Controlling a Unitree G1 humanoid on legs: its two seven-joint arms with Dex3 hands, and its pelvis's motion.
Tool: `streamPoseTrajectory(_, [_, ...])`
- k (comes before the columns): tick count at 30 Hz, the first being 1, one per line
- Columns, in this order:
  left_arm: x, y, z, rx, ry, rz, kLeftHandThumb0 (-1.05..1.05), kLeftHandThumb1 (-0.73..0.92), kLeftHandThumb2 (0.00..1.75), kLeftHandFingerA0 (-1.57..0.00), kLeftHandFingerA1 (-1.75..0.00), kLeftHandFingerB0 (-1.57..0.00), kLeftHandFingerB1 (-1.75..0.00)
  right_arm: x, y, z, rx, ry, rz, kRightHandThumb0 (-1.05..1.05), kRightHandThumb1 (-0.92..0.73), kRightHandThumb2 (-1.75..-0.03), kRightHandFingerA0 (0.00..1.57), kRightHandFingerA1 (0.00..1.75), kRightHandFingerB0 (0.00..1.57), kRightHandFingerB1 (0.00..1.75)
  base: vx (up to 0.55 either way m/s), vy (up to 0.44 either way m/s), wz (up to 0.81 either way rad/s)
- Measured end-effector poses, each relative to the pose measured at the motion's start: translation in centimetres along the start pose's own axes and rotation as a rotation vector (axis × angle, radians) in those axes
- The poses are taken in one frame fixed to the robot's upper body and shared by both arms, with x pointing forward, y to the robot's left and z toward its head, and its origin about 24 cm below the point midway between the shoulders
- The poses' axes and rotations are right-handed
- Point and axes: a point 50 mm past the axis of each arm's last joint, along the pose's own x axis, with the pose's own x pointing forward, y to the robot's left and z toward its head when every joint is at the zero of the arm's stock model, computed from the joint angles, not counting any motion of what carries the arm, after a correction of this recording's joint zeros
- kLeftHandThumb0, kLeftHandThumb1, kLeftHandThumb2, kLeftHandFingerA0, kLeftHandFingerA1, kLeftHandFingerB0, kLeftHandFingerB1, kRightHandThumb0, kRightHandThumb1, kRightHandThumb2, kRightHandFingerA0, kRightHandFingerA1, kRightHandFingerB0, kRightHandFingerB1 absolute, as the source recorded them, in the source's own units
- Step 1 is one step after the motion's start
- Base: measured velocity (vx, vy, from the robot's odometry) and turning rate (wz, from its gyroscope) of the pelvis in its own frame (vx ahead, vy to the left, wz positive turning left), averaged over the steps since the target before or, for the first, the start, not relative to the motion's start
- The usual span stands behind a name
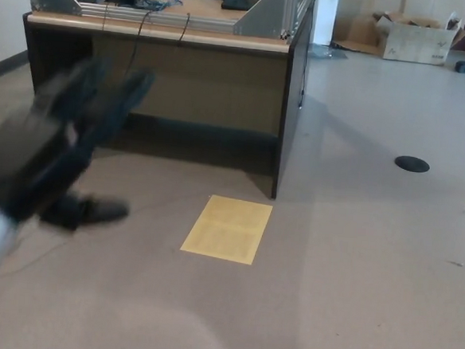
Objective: A person hands over a black lunchbag to the robot and the robot uses its left hand to grab the strips of the lunchbag, the gives it back to the person.
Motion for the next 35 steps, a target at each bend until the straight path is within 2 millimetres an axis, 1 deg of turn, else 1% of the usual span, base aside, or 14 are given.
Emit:
streamPoseTrajectory(3, [-4.1,-2.6,-1.1,-0.049,0.087,-0.088,-0.61,0.42,0.68,-0.07,-0.35,-0.1,-0.31,-0.2,0.1,-0.2,0.001,0.007,0.002,-0.76,-0.72,-1.12,0.39,0.58,0.32,0.51,0.0,0.0,0.0])
streamPoseTrajectory(4, [-5.4,-3.3,-1.4,-0.063,0.118,-0.114,-0.31,0.27,0.85,0.0,-0.49,0.0,-0.47,-0.2,0.1,-0.3,0.001,0.01,0.002,-0.76,-0.85,-0.67,0.46,0.47,0.44,0.42,0.0,0.0,0.0])
streamPoseTrajectory(15, [-21.6,-10.3,-3.3,-0.218,0.59,-0.338,-0.27,0.27,0.85,-0.07,-0.51,-0.07,-0.49,-1.3,0.4,-1.6,0.005,0.053,0.006,-0.73,-0.83,-0.66,0.48,0.47,0.45,0.42,0.0,0.0,0.0])
streamPoseTrajectory(16, [-22.4,-10.5,-3.3,-0.223,0.617,-0.341,-0.27,0.27,0.85,-0.08,-0.51,-0.08,-0.49,-1.4,0.4,-1.7,0.005,0.055,0.005,-0.75,-0.72,-1.11,0.45,0.6,0.35,0.52,0.0,0.0,0.0])
streamPoseTrajectory(17, [-22.9,-10.6,-3.3,-0.227,0.639,-0.341,-0.26,0.27,0.85,-0.1,-0.52,-0.09,-0.5,-1.5,0.4,-1.8,0.006,0.058,0.005,-0.74,-0.86,-0.66,0.47,0.47,0.47,0.42,0.0,0.0,0.0])
streamPoseTrajectory(20, [-25.0,-11.0,-3.4,-0.245,0.721,-0.324,-0.25,0.27,0.86,-0.12,-0.52,-0.11,-0.51,-2.0,0.5,-2.3,0.007,0.076,0.0,-0.75,-0.84,-0.66,0.46,0.47,0.45,0.42,0.0,0.0,0.0])
streamPoseTrajectory(21, [-25.8,-11.1,-3.4,-0.255,0.753,-0.315,-0.49,0.48,0.55,-0.33,-0.35,-0.29,-0.31,-2.3,0.4,-2.7,0.008,0.087,-0.004,-0.76,-0.71,-1.11,0.44,0.6,0.36,0.53,0.0,0.0,0.0])
streamPoseTrajectory(22, [-26.1,-11.1,-3.4,-0.26,0.765,-0.309,-0.48,0.47,0.55,-0.35,-0.36,-0.31,-0.33,-2.5,0.4,-2.8,0.009,0.093,-0.006,-0.73,-0.85,-0.65,0.48,0.48,0.48,0.43,0.0,0.0,0.0])
streamPoseTrajectory(27, [-27.0,-11.1,-3.3,-0.292,0.8,-0.278,-0.52,0.4,0.68,-0.37,-0.45,-0.31,-0.42,-3.0,0.4,-3.3,0.009,0.105,-0.017,-0.73,-0.8,-0.67,0.5,0.49,0.45,0.42,0.0,0.0,0.0])
streamPoseTrajectory(28, [-27.0,-11.1,-3.3,-0.297,0.8,-0.272,-0.51,0.4,0.68,-0.37,-0.45,-0.33,-0.42,-3.0,0.4,-3.4,0.009,0.105,-0.018,-0.73,-0.69,-1.08,0.43,0.6,0.36,0.53,0.0,0.0,0.0])
streamPoseTrajectory(30, [-26.9,-11.0,-3.4,-0.306,0.798,-0.26,-0.5,0.4,0.67,-0.36,-0.45,-0.32,-0.42,-3.0,0.4,-3.4,0.011,0.104,-0.022,-0.74,-0.82,-0.66,0.47,0.48,0.46,0.42,0.0,0.0,0.0])
streamPoseTrajectory(31, [-26.9,-11.0,-3.4,-0.308,0.799,-0.255,-0.51,0.4,0.67,-0.38,-0.45,-0.33,-0.42,-3.0,0.4,-3.4,0.012,0.104,-0.023,-0.75,-0.7,-1.1,0.44,0.6,0.37,0.53,0.0,0.0,0.0])
streamPoseTrajectory(34, [-26.7,-10.9,-3.5,-0.319,0.801,-0.233,-0.5,0.4,0.67,-0.4,-0.46,-0.33,-0.42,-3.1,0.3,-3.4,0.015,0.104,-0.028,-0.73,-0.84,-0.65,0.45,0.47,0.46,0.42,0.0,0.0,0.0])
streamPoseTrajectory(35, [-26.7,-10.9,-3.5,-0.321,0.802,-0.23,-0.5,0.41,0.68,-0.37,-0.45,-0.31,-0.42,-3.1,0.3,-3.4,0.016,0.104,-0.028,-0.74,-0.7,-1.1,0.42,0.6,0.36,0.53,0.0,0.0,0.0])
